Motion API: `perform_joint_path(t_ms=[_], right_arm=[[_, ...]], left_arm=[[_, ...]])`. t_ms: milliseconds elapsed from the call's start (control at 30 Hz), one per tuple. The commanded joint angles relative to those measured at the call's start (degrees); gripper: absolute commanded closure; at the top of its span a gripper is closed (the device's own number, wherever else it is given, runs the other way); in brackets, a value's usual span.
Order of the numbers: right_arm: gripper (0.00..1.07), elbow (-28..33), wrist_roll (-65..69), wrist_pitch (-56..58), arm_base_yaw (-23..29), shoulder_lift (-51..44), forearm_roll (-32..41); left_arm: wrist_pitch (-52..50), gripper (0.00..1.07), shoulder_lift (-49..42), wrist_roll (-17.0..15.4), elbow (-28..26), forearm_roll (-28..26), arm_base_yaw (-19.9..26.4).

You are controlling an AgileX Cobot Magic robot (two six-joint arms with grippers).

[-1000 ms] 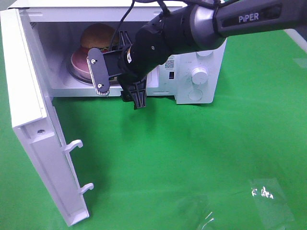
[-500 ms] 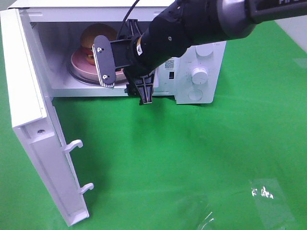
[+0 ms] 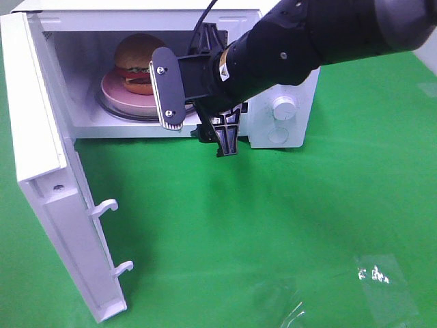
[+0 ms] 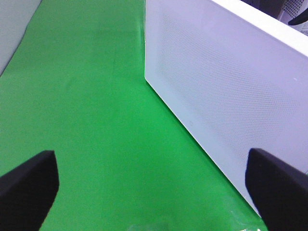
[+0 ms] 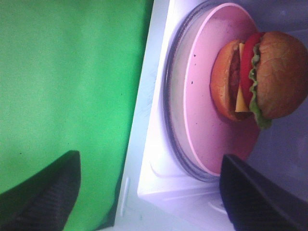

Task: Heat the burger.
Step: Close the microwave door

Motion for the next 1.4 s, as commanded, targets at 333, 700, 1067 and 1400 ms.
perform_joint_path(t_ms=[333,700,1067,1400], right_arm=[[0.31,8.5,4.8,-1.8,-0.1,-9.4,-0.3],[0.31,17.2,11.1,-2.3,-0.1,-18.0,-0.3],[0.31,23.0,23.8,1.0,-0.1,-27.9,0.3],[0.31,23.4,45.6,12.8,-0.1,-35.9,0.3]], left_arm=[[-0.3,0.08,-0.9,0.0,0.1,-0.1,0.1],[-0.3,0.08,-0.9,0.0,0.1,-0.1,0.1],[-0.3,0.08,-0.9,0.0,0.1,-0.1,0.1],[-0.3,0.08,-0.9,0.0,0.1,-0.1,0.1]])
